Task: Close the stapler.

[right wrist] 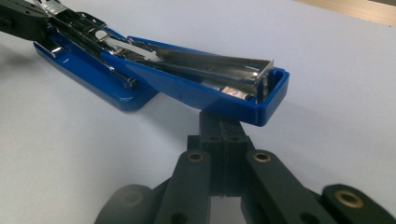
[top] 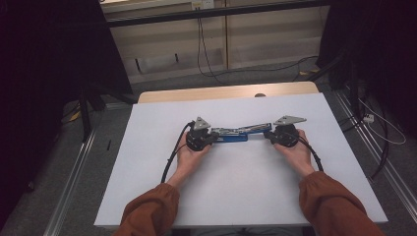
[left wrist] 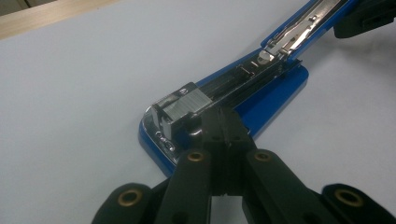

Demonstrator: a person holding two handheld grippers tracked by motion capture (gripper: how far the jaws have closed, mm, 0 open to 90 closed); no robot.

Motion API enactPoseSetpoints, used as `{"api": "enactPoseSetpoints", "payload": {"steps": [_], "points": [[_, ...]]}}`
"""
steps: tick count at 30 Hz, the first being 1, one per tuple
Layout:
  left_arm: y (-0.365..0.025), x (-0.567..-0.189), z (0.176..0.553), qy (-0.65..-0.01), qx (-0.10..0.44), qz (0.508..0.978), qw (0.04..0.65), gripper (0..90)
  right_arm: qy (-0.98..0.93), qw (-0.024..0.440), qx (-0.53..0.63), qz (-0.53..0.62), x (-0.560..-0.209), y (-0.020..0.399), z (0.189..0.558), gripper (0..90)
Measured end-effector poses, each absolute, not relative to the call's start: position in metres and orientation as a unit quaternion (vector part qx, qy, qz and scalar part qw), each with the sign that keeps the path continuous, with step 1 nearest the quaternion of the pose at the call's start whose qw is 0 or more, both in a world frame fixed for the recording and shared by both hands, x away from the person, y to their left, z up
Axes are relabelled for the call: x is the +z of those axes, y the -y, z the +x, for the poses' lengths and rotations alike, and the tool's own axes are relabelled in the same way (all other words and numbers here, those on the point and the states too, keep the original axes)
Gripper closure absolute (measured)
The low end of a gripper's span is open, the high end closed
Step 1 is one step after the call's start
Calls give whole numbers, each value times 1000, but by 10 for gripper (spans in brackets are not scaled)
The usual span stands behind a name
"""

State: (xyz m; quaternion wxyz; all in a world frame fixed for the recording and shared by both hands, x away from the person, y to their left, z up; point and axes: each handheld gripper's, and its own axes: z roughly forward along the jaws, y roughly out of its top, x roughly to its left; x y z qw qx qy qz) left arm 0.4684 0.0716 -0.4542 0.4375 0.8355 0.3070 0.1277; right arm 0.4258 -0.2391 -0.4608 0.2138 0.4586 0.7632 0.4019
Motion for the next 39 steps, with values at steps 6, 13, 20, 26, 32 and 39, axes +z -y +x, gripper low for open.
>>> {"api": "enactPoseSetpoints", "payload": {"steps": [6,13,20,26,32,39], "points": [[-72,-454,469,-305,129,837,436,900,-759,215,407,460,-461,239,426,900],[-74,-454,469,-308,128,836,436,900,-743,222,446,446,-455,238,424,900],[-76,-453,469,-311,128,836,434,899,-739,219,467,434,-451,235,422,881],[-77,-452,466,-315,122,833,438,851,-735,215,468,441,-451,237,421,817],[-79,-450,461,-311,122,833,441,748,-731,210,477,440,-448,237,418,737],[-85,-446,456,-318,119,829,445,553,-728,212,485,435,-443,234,412,617]]}}
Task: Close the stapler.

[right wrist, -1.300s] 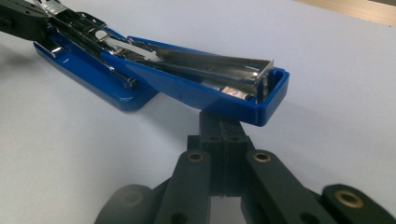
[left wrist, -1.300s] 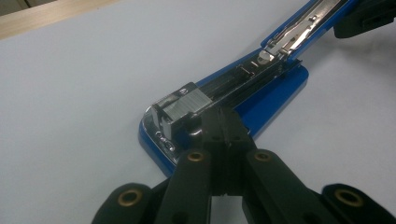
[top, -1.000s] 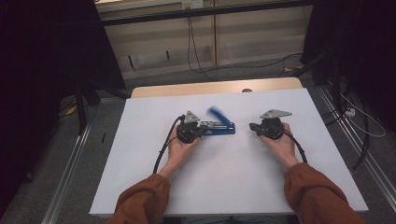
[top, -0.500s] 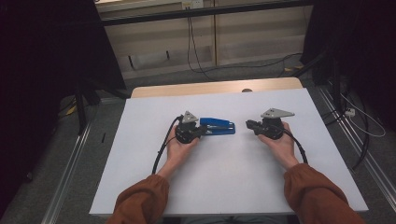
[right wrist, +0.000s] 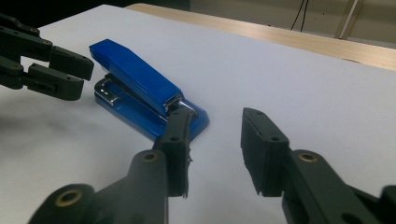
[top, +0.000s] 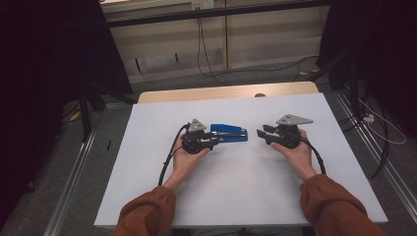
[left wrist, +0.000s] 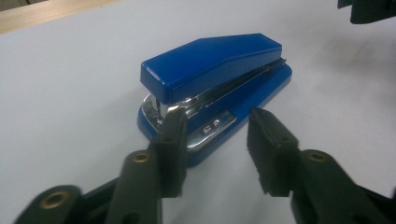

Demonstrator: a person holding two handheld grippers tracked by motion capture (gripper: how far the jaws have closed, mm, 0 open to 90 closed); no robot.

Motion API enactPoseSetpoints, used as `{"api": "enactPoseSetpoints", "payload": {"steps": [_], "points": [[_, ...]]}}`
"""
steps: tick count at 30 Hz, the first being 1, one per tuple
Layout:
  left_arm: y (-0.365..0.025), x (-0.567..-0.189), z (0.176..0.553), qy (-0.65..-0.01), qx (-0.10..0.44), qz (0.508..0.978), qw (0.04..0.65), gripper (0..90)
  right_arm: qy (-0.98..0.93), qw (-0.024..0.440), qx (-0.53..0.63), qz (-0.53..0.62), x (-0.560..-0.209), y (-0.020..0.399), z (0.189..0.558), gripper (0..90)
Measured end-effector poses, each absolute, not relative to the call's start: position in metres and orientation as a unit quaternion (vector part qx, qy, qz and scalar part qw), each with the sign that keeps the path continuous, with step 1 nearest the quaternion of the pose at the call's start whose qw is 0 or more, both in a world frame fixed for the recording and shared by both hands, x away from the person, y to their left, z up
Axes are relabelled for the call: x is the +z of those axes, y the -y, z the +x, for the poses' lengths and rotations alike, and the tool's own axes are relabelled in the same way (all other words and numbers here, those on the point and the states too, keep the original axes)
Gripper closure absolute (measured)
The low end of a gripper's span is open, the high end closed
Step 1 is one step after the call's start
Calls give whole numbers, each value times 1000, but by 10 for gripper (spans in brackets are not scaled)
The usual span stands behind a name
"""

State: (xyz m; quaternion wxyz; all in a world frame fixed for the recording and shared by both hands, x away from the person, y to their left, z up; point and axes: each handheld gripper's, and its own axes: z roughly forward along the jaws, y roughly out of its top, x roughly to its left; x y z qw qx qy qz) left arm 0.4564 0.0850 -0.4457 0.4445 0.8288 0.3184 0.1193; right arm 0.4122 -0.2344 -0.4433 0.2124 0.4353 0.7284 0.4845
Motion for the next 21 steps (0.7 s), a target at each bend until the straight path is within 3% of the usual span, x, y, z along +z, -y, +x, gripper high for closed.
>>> {"api": "enactPoseSetpoints", "payload": {"steps": [2,5,11,16,21], "points": [[-86,-445,457,-324,118,825,448,490,-730,209,485,435,-443,234,411,546],[-88,-442,457,-339,137,821,438,324,-726,203,486,441,-443,235,409,428],[-91,-438,457,-348,140,810,450,132,-722,199,490,447,-442,237,408,238],[-93,-437,454,-348,137,814,444,44,-720,215,482,449,-443,237,405,38],[-97,-435,447,-337,125,815,455,44,-711,226,493,448,-439,239,401,30]]}}
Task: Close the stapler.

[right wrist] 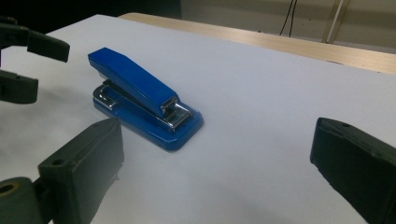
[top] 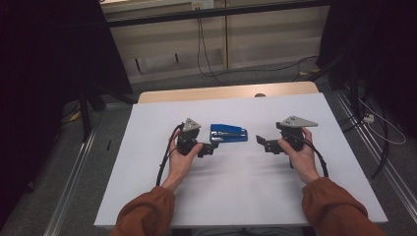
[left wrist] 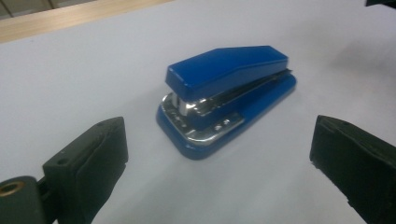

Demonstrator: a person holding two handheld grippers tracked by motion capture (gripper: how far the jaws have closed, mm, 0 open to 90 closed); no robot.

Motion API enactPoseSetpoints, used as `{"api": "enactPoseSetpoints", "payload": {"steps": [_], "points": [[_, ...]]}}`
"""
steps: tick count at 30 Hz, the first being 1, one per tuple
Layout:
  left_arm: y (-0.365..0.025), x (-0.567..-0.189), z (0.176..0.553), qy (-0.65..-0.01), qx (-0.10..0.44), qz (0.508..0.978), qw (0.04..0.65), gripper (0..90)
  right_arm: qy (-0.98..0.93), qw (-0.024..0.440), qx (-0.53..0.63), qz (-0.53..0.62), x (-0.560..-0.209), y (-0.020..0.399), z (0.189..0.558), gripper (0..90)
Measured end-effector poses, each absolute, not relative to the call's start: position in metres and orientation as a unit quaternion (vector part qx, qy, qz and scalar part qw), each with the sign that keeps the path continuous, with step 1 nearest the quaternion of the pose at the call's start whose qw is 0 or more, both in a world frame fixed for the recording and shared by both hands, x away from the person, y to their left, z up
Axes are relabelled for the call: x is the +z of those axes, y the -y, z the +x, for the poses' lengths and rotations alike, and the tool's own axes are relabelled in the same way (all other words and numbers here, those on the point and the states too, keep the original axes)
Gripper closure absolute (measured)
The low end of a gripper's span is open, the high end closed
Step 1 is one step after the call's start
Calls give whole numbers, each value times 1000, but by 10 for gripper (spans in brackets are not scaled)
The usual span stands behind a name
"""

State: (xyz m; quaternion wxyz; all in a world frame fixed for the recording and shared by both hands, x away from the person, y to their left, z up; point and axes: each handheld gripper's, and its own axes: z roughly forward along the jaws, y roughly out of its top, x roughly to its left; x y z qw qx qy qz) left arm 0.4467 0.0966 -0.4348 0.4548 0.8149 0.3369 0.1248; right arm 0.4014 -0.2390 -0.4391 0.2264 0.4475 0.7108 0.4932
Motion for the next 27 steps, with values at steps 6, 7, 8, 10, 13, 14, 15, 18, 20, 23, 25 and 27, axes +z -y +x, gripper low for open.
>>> {"api": "enactPoseSetpoints", "payload": {"steps": [6,7,8,10,13,14,15,18,20,23,25,27], "points": [[-106,-431,438,-335,134,812,459,44,-709,231,498,442,-437,237,396,35],[-108,-430,437,-336,138,811,458,44,-710,234,498,440,-437,237,395,34],[-110,-430,435,-334,138,810,462,43,-710,234,498,439,-438,236,394,35],[-114,-430,432,-335,135,806,468,42,-712,233,497,438,-439,236,392,36],[-117,-432,426,-336,127,807,468,43,-713,232,496,437,-439,235,391,36],[-117,-431,425,-337,128,806,469,43,-710,232,498,440,-439,235,391,38],[-118,-430,422,-335,130,807,469,43,-709,232,499,441,-439,235,391,39],[-120,-427,416,-335,142,800,476,43,-709,236,497,441,-439,235,389,39],[-124,-425,415,-335,144,800,477,43,-709,238,498,439,-439,235,387,39],[-130,-424,414,-349,147,794,475,42,-709,240,498,438,-436,235,384,47],[-136,-422,415,-355,152,788,479,42,-710,239,498,436,-434,236,382,53],[-141,-421,414,-358,155,785,481,42,-709,247,499,434,-432,237,377,46]]}}
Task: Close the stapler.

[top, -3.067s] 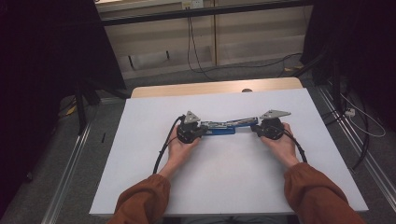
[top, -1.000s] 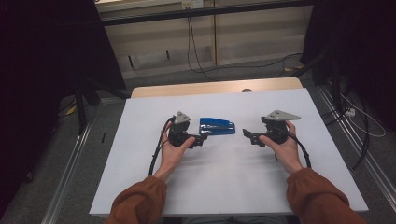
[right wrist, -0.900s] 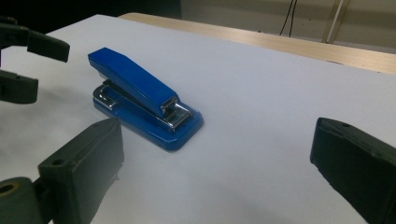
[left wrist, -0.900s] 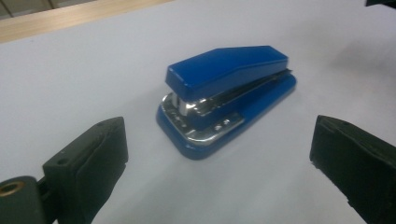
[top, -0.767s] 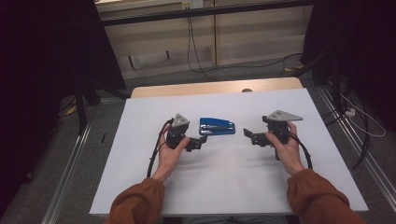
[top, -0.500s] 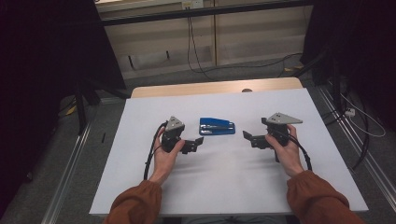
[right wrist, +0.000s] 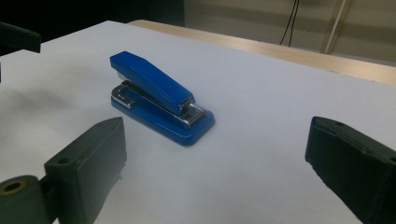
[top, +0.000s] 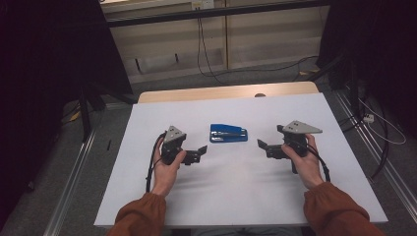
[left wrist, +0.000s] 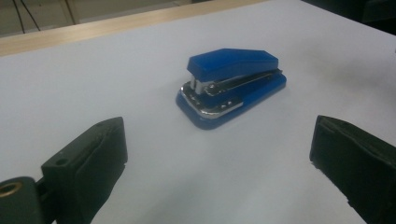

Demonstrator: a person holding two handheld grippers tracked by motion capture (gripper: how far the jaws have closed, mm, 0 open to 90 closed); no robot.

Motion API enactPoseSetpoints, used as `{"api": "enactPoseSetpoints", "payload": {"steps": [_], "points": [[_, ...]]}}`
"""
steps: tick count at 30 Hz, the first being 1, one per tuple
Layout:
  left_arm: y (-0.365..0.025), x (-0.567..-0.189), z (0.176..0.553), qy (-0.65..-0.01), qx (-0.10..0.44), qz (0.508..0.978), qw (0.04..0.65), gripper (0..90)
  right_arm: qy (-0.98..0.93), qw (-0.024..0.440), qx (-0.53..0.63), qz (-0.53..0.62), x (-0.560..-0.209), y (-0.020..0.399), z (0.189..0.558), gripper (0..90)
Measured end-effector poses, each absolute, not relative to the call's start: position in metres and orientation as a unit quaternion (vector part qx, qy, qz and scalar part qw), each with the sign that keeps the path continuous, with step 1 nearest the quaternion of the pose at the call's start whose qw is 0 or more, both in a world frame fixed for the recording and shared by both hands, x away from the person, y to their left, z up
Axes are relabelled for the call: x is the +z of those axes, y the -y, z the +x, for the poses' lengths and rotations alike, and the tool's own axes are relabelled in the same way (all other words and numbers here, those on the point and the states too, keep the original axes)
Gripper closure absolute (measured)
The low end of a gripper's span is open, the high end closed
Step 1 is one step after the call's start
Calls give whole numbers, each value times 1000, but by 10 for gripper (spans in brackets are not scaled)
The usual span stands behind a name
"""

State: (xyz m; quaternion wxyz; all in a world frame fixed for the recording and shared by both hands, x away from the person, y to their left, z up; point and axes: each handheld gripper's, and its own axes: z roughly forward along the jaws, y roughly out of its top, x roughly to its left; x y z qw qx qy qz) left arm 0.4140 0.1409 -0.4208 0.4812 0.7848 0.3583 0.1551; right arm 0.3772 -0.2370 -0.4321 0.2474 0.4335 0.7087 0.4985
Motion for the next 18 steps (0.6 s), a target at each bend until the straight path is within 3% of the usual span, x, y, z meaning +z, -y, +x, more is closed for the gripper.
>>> {"api": "enactPoseSetpoints", "payload": {"steps": [18], "points": [[-173,-416,382,-372,200,757,499,39,-680,289,501,451,-430,253,347,30]]}}
